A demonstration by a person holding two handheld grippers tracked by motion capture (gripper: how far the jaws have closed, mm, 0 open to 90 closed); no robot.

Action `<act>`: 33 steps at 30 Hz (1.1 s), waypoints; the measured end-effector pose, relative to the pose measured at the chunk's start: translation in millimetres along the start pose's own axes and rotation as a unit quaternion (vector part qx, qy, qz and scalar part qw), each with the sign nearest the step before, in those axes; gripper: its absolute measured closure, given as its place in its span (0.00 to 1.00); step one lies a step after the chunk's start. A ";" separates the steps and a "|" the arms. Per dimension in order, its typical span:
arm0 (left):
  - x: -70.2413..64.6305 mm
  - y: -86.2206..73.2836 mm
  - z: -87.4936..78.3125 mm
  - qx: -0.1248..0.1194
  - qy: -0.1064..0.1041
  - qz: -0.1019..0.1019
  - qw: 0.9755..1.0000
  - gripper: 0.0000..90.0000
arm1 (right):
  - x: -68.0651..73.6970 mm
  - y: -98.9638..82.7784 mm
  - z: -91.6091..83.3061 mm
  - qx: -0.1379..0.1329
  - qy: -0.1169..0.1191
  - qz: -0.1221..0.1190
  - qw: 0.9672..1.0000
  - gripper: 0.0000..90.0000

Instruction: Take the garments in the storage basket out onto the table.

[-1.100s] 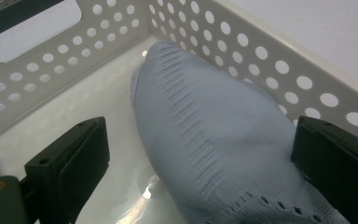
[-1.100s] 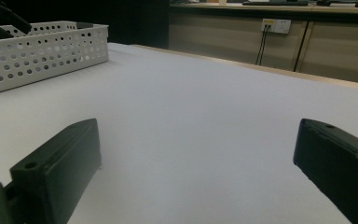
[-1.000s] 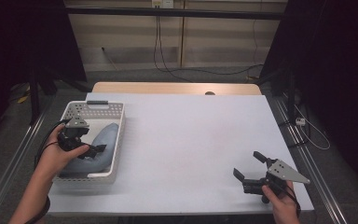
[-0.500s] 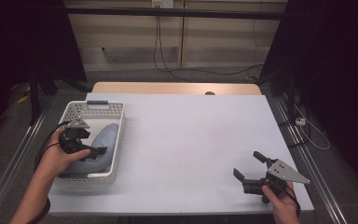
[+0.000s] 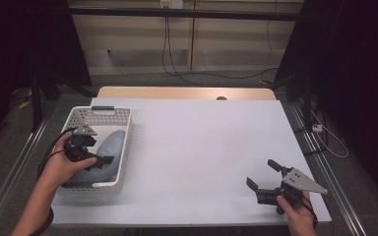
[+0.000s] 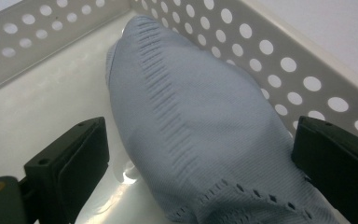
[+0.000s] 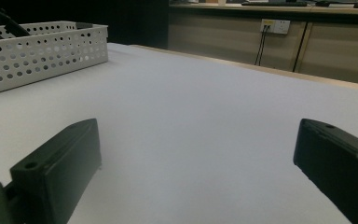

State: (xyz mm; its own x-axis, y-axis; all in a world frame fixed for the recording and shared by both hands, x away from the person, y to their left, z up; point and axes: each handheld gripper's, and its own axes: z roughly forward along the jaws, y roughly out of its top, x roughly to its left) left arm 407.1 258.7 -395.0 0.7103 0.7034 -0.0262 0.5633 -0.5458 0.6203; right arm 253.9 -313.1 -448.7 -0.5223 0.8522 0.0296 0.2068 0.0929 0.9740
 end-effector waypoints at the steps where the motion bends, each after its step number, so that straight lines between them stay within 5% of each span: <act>1: -0.5 0.0 1.0 0.000 -0.004 -0.002 1.000 0.04 | 0.1 0.0 -0.1 0.000 0.000 -0.001 1.000 0.00; 13: -4.0 0.3 11.0 0.020 -0.014 0.005 1.000 0.03 | -0.1 -0.2 -0.1 0.001 0.000 0.000 1.000 0.00; 18: -6.0 -1.3 23.2 0.048 -0.007 0.008 0.999 0.00 | -0.6 -0.2 -0.3 0.000 -0.001 0.000 1.000 0.00; 21: -1.1 -3.2 24.9 0.050 -0.013 -0.009 0.999 0.00 | -0.7 -0.4 -0.4 0.000 -0.001 0.001 1.000 0.00; 33: 4.2 -3.9 31.9 0.056 -0.014 -0.003 0.998 0.00 | -1.0 -0.3 -0.5 0.000 -0.002 0.001 1.000 0.00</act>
State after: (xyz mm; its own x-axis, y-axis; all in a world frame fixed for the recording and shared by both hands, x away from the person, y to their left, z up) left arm 421.3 249.3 -422.6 0.7181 0.6939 -0.0525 0.6095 -0.5908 0.5287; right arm 253.9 -314.2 -448.9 -0.5185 0.8546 0.0299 0.2075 0.0918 0.9739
